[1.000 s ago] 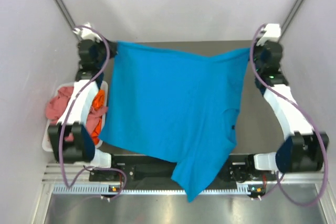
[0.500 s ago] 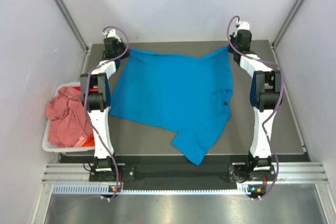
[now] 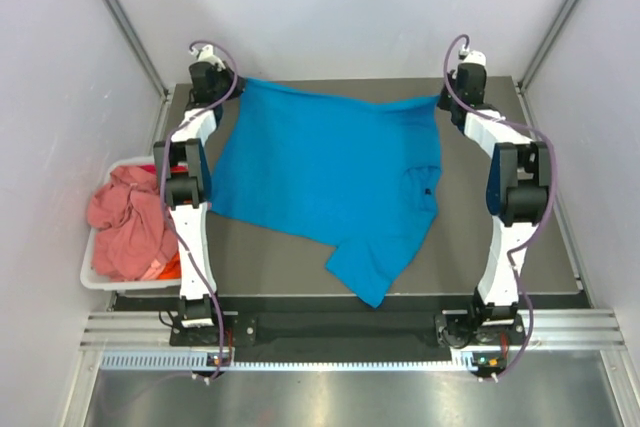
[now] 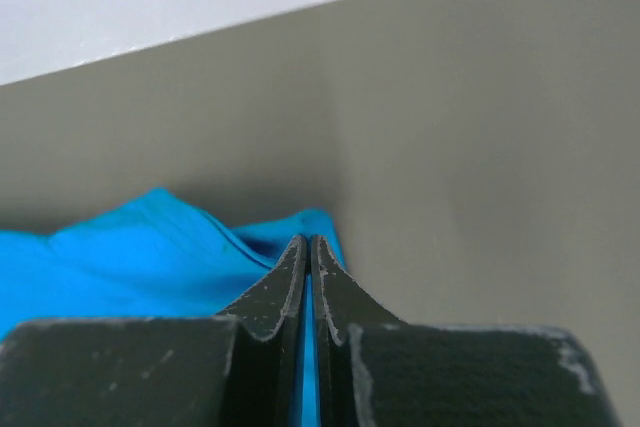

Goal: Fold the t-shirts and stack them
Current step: Flatten the tshirt out, then fold the tshirt

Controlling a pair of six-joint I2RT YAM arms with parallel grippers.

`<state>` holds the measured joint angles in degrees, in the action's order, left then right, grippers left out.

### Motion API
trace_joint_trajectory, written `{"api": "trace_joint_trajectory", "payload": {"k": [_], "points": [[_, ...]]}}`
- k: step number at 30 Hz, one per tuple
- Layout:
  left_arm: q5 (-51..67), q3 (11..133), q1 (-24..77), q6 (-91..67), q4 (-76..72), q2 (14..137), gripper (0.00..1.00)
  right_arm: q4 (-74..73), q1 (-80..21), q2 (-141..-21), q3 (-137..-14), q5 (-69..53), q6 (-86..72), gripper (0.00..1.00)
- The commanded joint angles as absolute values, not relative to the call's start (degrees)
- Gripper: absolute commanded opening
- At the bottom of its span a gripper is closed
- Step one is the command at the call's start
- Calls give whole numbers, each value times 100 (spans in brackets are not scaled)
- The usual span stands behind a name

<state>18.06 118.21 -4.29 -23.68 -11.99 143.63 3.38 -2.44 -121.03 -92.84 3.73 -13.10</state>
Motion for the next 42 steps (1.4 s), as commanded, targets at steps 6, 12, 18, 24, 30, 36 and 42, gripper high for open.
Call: {"api": "trace_joint_trajectory", "payload": {"k": [6,12,18,24,30,36,42], "points": [[2926,12155,-896,-2689,-326,14247,0,650,-176,-10258,-7439,114,-2127,0],[3357,12111,-1125,-2707,570,14098,0,773,-237,-9388,-6331,-113,-2382,0],[3393,11813,-1160,-2409,1273,13746,0,949,-491,-8570,-5311,167,-2601,0],[3375,11821,-1169,-2215,1827,13693,0,1291,-1027,-7841,-4300,509,-2944,0],[2813,11900,-1160,-1881,2522,13605,0,1336,-1563,-7339,-3745,1186,-3067,0],[2645,11953,-1160,-1758,2549,13632,0,1257,-1643,-6961,-3384,1354,-3191,0],[2523,12102,-1160,-1740,2663,13729,0,1064,-1679,-6531,-3112,1415,-3112,0]]}}
